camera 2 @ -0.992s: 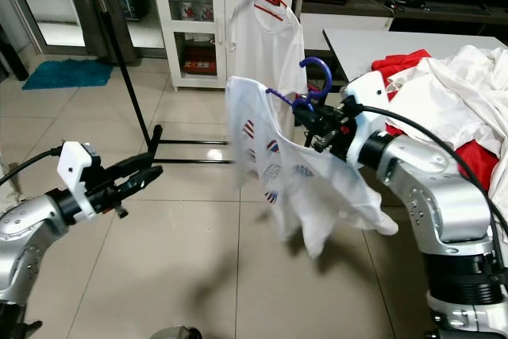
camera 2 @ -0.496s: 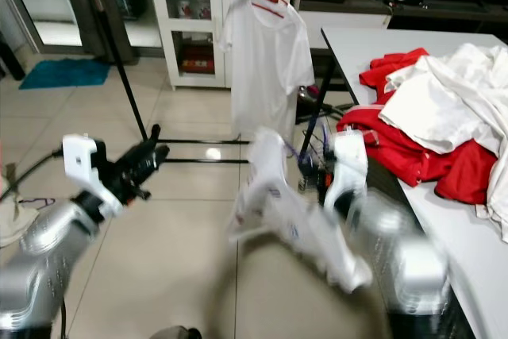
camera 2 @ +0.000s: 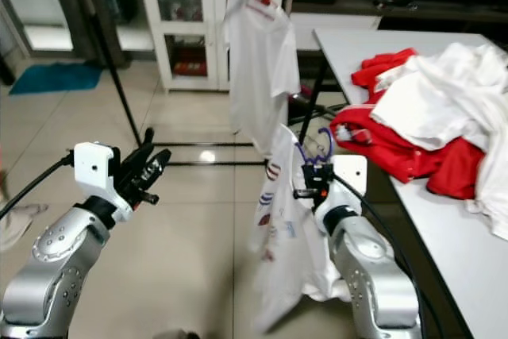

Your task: Hang hanger

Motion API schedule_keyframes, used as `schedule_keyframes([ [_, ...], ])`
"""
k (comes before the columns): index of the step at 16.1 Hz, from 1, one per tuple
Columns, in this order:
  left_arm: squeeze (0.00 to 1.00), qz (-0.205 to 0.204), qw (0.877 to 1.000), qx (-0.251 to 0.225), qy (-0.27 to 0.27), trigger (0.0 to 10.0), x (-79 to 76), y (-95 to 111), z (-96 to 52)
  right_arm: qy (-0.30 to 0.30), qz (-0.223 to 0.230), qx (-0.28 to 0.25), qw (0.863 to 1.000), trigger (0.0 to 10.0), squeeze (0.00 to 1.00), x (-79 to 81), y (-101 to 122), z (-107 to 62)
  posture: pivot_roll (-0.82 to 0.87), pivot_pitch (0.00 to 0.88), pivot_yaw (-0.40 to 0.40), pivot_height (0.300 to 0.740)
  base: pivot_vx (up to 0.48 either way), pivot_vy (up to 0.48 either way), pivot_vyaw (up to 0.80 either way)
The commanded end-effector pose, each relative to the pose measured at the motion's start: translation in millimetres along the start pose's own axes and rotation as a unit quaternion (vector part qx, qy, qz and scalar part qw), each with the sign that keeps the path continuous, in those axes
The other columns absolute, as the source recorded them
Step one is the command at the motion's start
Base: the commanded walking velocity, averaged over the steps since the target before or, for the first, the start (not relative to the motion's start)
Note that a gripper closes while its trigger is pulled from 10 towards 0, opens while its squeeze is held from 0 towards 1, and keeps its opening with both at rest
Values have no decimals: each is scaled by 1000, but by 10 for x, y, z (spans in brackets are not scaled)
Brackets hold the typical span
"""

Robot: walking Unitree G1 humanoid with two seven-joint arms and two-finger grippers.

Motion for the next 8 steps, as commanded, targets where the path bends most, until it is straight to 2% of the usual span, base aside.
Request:
schedule_keyframes([
  [1, 0, 23, 1000, -6, -2, 10000, -25, 64, 32, -5, 10, -24, 1000, 10000, 0, 3, 86, 3, 63, 0, 24, 740, 480, 0, 400],
  [4, 0, 37, 999, -7, -3, 10000, -5, 82, 83, -15, -6, -43, 999, 10000, 0, 6, 150, 49, 66, 0, 30, 740, 480, 0, 800],
  [5, 0, 41, 999, -8, -1, 10000, 12, 81, 95, -19, 1, -38, 999, 10000, 0, -2, 148, 70, 66, 0, 28, 740, 480, 0, 800],
  [8, 0, 41, 999, -9, 5, 10000, 19, 107, 116, -25, -14, -10, 1000, 10000, 0, -40, 106, 145, 80, 0, 22, 740, 480, 0, 0],
])
Point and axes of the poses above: a point about 5 cm out from each wrist's last joint towards the gripper, its own z axis pointing out of the wrist towards the gripper, its own y axis along the axis of the wrist's last joint, x = y × z, the point moved 6 cm from there along z, pointing out of the wrist towards the gripper, and after that the axes turned 6 degrees about -z, right-handed, at the moved point
